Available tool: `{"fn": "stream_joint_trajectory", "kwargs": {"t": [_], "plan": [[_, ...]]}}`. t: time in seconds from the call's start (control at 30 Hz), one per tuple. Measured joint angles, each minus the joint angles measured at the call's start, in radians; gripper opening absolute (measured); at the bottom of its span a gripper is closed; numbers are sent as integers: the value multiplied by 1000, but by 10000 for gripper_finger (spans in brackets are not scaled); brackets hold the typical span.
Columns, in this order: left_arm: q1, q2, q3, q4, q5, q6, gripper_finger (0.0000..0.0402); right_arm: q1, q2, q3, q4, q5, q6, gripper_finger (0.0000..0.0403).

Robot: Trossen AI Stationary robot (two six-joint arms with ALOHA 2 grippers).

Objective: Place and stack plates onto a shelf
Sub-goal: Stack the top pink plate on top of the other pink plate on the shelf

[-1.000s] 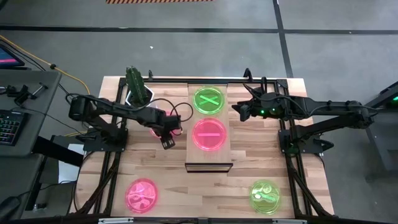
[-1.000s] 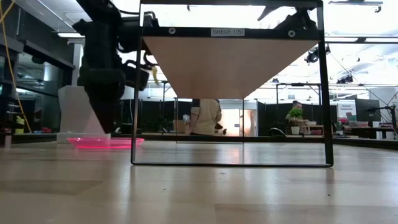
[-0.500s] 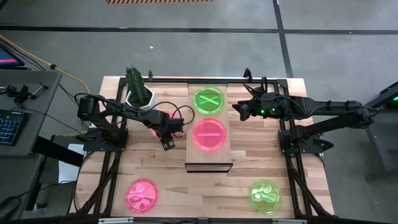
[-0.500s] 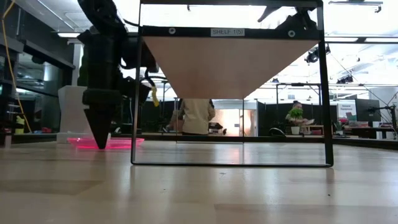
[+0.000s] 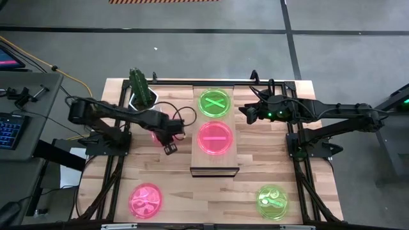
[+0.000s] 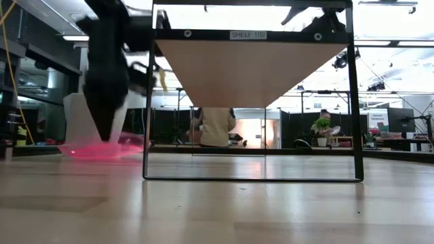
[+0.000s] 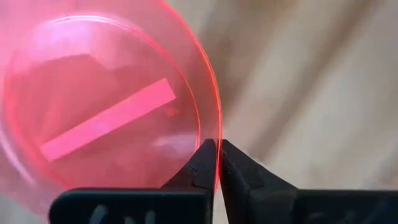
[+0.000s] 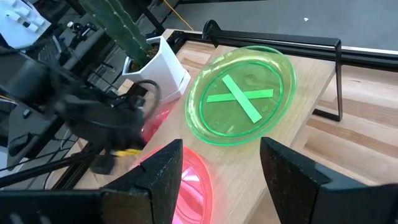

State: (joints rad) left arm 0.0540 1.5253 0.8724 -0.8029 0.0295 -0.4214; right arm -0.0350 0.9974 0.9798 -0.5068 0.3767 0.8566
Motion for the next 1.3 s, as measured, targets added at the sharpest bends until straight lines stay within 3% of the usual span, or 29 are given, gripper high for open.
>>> {"fn": "stream_joint_trajectory", "kwargs": {"t": [0.3, 0.47, 0.6, 0.77, 0.97, 1.17, 1.3], "plan": [[-87, -294, 141, -272, 115, -67, 1, 0, 0, 0, -6, 18, -1, 197], [-117, -425, 283, -368, 108, -160, 0, 0, 0, 0, -6, 27, -1, 197], [-117, -458, 407, -348, 30, -177, 0, 0, 0, 0, -6, 36, 0, 197], [-117, -359, 553, -266, -25, -21, 0, 0, 0, 0, 1, 40, 2, 197], [-148, -120, 736, -217, -35, 267, 0, 0, 0, 0, 0, 61, 25, 197], [-226, 79, 882, -216, -177, 563, 0, 0, 0, 0, -3, 100, 25, 197], [-259, 160, 906, -216, -279, 666, 0, 0, 0, 0, -17, 107, 16, 197]]}}
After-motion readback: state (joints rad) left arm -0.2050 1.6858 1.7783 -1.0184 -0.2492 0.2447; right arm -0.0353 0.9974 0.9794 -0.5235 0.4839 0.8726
